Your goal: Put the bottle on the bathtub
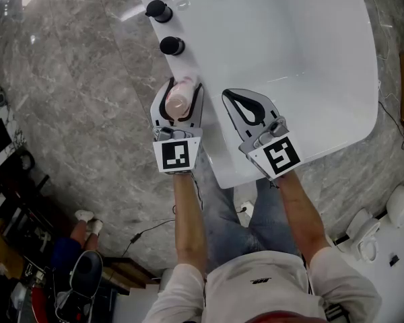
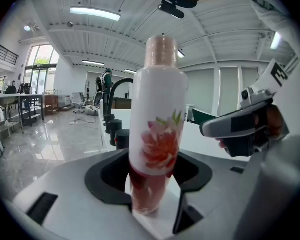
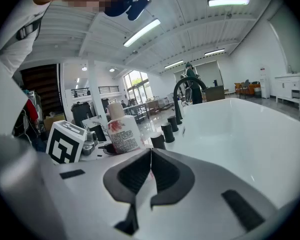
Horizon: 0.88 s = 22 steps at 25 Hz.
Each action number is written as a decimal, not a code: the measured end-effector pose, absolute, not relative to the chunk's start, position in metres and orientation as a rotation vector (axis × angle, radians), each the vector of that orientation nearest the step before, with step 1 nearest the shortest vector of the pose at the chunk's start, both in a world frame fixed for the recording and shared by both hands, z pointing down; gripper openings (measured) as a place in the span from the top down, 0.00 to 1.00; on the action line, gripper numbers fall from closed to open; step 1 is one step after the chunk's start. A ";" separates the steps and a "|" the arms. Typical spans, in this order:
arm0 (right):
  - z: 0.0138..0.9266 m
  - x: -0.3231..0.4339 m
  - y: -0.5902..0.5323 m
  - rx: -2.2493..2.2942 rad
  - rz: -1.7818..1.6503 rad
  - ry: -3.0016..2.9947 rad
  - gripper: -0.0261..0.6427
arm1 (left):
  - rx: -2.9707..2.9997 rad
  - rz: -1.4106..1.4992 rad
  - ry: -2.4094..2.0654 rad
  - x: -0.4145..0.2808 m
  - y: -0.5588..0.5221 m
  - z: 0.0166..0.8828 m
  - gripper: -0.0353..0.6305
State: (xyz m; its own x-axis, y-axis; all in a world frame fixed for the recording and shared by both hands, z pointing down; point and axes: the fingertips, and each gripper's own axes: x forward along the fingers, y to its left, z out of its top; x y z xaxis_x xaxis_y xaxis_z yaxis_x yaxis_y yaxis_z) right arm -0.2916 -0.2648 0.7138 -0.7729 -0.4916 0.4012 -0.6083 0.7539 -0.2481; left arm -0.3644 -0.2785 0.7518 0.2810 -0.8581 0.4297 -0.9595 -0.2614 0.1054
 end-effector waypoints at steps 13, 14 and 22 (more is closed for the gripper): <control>0.712 -0.286 -0.259 0.840 0.533 -2.636 0.97 | 2.161 0.412 -1.668 -0.369 -0.272 0.754 0.51; 0.712 -0.286 -0.259 0.836 0.530 -2.637 0.97 | 2.162 0.405 -1.667 -0.368 -0.271 0.752 0.51; 0.694 -0.281 -0.251 0.817 0.496 -2.645 0.97 | 2.160 0.381 -1.709 -0.370 -0.257 0.736 0.51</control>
State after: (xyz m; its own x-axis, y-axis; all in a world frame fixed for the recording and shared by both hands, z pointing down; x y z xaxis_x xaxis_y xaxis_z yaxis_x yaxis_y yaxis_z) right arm -0.2810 -0.2510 0.6941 -0.7823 -0.4745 0.4035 -0.5885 0.7754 -0.2291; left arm -0.3695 -0.2571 0.7362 0.2322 -0.8758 0.4232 -0.9726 -0.2042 0.1109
